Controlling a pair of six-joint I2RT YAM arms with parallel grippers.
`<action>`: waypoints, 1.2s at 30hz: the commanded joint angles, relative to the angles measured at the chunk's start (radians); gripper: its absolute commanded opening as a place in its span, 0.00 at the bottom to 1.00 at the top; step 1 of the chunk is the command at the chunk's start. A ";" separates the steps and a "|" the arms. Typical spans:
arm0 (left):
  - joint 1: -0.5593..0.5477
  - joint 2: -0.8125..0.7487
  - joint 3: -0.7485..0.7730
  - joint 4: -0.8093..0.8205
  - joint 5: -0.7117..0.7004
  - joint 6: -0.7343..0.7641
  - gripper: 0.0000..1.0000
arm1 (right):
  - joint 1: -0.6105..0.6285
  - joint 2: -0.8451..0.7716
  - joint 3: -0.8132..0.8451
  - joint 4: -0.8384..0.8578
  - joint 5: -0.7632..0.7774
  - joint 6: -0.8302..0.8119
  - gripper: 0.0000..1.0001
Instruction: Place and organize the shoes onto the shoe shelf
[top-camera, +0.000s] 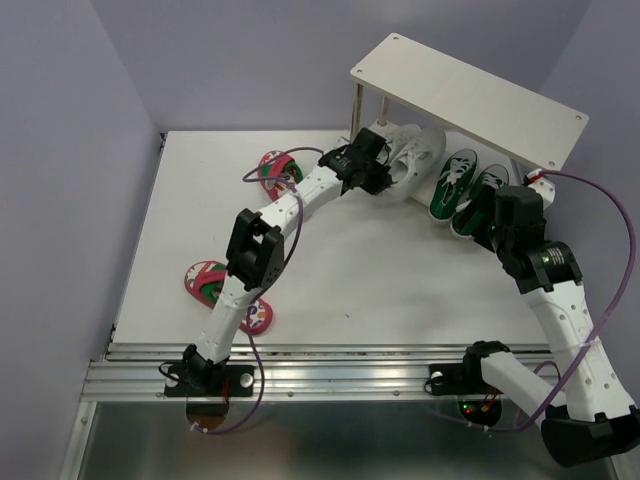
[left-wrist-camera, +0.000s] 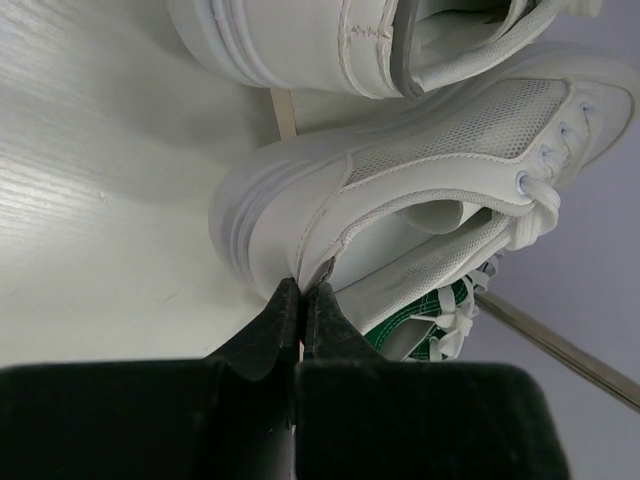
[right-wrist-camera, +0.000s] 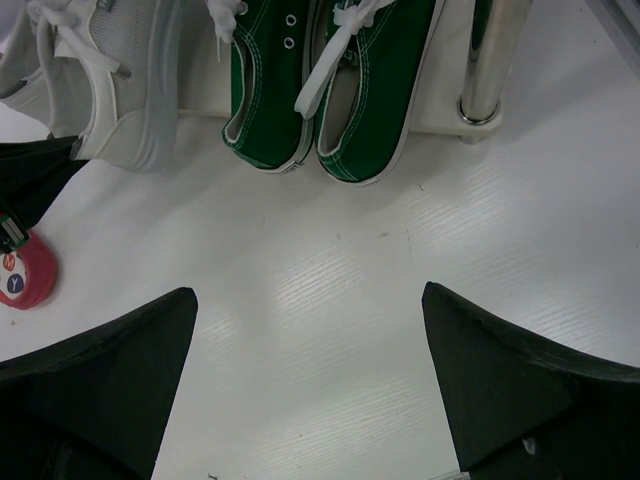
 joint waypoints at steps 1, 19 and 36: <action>-0.001 -0.002 0.080 0.152 0.006 -0.016 0.00 | -0.007 0.003 0.054 0.000 0.023 -0.019 1.00; 0.005 -0.149 -0.042 0.272 0.087 0.132 0.71 | -0.007 -0.017 0.037 -0.001 0.026 -0.008 1.00; 0.014 -0.455 -0.239 0.191 -0.265 0.437 0.61 | -0.007 -0.010 0.028 0.023 0.015 -0.007 1.00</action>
